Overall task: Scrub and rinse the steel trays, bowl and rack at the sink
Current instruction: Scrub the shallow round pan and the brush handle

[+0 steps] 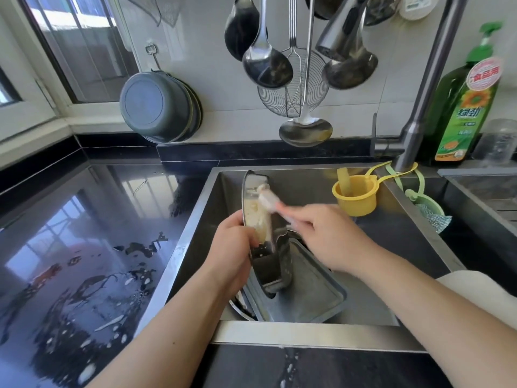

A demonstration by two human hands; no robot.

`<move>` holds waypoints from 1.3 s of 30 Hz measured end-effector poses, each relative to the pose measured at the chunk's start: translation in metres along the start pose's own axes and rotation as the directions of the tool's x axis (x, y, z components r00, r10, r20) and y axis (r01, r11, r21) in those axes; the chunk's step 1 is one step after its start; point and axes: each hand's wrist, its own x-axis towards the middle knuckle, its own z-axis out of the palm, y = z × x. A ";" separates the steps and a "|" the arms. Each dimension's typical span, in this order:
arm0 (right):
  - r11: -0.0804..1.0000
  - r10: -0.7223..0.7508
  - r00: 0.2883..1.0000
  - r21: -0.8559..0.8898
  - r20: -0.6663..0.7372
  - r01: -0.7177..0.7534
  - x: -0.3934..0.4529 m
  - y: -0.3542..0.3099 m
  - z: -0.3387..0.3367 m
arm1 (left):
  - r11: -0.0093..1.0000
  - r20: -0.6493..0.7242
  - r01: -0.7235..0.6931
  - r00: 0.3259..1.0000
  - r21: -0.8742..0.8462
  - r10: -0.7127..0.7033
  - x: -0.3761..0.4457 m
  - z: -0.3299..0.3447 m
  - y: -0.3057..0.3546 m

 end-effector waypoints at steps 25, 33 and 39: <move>0.983 -0.026 0.990 -0.175 0.138 0.051 -0.003 -0.006 0.005 | 0.747 -0.107 0.104 0.968 -0.657 -0.229 0.017 -0.015 0.004; 0.991 -0.051 0.981 -0.115 0.186 0.073 -0.001 -0.010 0.018 | 0.776 -0.100 0.136 0.964 -0.616 -0.248 0.014 -0.016 0.002; 0.986 -0.040 0.959 -0.145 0.279 0.084 0.001 -0.015 0.015 | 0.815 -0.127 0.173 0.949 -0.554 -0.288 0.010 -0.009 0.001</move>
